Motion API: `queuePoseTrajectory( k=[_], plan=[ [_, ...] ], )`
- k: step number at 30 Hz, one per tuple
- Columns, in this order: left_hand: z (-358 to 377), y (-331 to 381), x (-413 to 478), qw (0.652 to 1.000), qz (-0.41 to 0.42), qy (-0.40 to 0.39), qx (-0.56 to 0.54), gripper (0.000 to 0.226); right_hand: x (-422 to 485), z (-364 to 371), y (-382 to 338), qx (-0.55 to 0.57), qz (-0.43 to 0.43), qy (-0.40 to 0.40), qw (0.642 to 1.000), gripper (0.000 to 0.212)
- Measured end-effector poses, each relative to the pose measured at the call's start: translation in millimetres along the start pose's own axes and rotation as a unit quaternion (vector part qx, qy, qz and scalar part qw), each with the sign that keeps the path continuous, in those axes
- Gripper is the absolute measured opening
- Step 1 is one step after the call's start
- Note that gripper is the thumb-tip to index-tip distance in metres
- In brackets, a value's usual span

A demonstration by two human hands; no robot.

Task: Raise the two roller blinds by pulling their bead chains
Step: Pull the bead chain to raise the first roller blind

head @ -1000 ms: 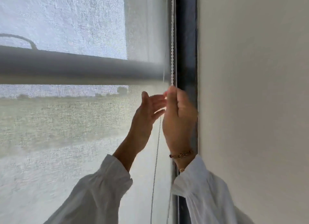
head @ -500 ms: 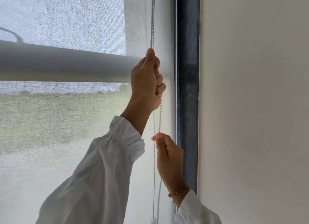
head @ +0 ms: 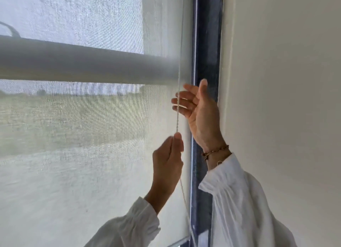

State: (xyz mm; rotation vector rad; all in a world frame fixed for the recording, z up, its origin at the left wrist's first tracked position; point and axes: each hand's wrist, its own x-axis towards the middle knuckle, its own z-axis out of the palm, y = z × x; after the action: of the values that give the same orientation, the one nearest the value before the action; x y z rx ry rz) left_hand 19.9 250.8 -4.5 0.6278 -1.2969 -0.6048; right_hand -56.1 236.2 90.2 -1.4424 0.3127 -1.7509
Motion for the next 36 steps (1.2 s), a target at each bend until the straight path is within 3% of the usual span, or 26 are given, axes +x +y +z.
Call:
queuePoseTrajectory(
  k=[4,8,14,20,25,27,31,34,36],
  plan=[
    [6,-12,-19,1.0,0.001,-0.011,0.013,0.04,12,13,-24,0.005,0.011,0.031,0.999,0.035],
    [15,-14,-18,0.996,0.06,-0.01,0.067,0.038,12,19,-25,-0.042,-0.073,0.125,0.989,0.031],
    [14,-14,8,0.997,-0.021,-0.074,0.015,0.043,6,1,-26,-0.122,-0.182,0.204,0.954,0.031],
    [21,55,64,0.992,-0.037,-0.112,-0.054,0.058,-31,-17,15,-0.224,-0.196,0.231,0.926,0.028],
    [49,112,81,0.983,0.041,-0.181,-0.002,0.033,-78,-39,64,-0.287,-0.218,0.217,0.907,0.026],
    [61,118,82,0.989,0.052,-0.136,-0.007,0.024,-93,-41,76,-0.296,-0.205,0.203,0.911,0.034],
    [73,105,82,0.993,0.118,0.018,0.019,0.031,-97,-40,80,-0.284,-0.214,0.166,0.92,0.041],
    [71,105,81,0.983,0.179,0.034,0.021,0.034,-87,-43,76,-0.275,-0.187,0.118,0.936,0.043],
    [65,105,81,0.981,0.188,0.043,0.01,0.035,-81,-41,69,-0.19,-0.109,0.09,0.972,0.041]
  ],
)
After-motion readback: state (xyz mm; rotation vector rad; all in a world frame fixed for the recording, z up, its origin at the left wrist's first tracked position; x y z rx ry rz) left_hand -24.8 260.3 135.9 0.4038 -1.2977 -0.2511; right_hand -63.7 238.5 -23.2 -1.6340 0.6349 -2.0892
